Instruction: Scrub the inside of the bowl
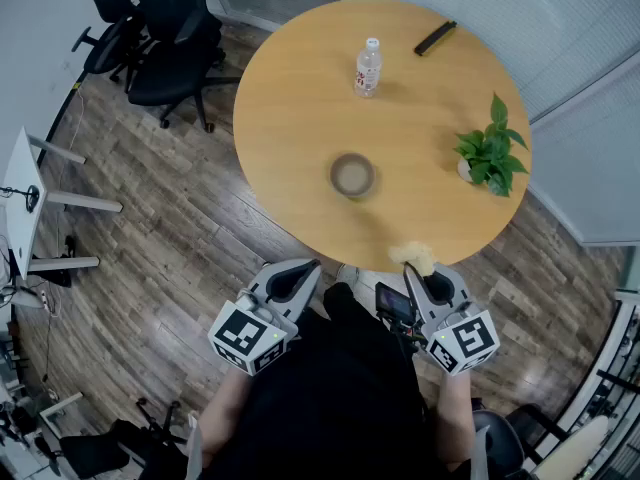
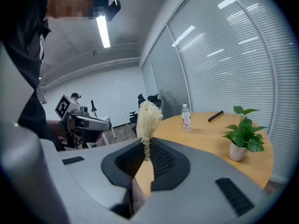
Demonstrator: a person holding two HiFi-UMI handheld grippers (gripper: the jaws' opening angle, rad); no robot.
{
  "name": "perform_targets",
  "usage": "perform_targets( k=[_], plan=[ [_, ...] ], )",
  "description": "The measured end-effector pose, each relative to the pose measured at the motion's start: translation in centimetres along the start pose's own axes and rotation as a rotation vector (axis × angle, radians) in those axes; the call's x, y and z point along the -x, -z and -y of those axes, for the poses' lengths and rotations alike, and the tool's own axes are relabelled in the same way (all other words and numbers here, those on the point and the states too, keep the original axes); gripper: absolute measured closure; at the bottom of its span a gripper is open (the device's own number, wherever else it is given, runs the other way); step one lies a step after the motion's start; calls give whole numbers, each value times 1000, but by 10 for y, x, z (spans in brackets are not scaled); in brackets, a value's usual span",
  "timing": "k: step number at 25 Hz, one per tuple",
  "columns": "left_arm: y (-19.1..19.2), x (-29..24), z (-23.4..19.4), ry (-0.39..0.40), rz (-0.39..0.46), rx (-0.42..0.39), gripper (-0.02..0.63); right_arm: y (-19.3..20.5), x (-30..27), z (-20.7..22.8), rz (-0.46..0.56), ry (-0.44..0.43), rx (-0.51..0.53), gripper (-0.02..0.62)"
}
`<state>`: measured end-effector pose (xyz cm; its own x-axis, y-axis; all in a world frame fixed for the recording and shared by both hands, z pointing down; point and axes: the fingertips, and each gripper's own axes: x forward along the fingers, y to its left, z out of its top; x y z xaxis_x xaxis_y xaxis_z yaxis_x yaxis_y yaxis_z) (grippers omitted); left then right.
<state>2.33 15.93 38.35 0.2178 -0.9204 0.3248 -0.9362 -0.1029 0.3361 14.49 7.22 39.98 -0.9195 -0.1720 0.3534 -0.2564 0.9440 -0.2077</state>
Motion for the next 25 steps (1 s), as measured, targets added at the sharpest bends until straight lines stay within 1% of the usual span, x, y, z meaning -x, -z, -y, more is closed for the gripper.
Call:
perform_targets(
  k=[4, 9, 13, 16, 21, 25],
  plan=[
    [-2, 1, 2, 2, -1, -4, 595, -1, 3, -1, 5, 5, -4, 558],
    [-1, 0, 5, 2, -4, -3, 595, -5, 7, 0, 37, 3, -32, 557],
    [0, -3, 6, 1, -15, -1, 595, -5, 7, 0, 34, -1, -21, 557],
    [5, -6, 2, -4, -34, 11, 595, -3, 5, 1, 33, 3, -18, 557],
    [14, 0, -12, -10, -74, 39, 595, 3, -5, -10, 11, 13, -26, 557],
    [16, -7, -24, 17, -111, 30, 595, 4, -15, -13, -10, 39, -32, 557]
  ],
)
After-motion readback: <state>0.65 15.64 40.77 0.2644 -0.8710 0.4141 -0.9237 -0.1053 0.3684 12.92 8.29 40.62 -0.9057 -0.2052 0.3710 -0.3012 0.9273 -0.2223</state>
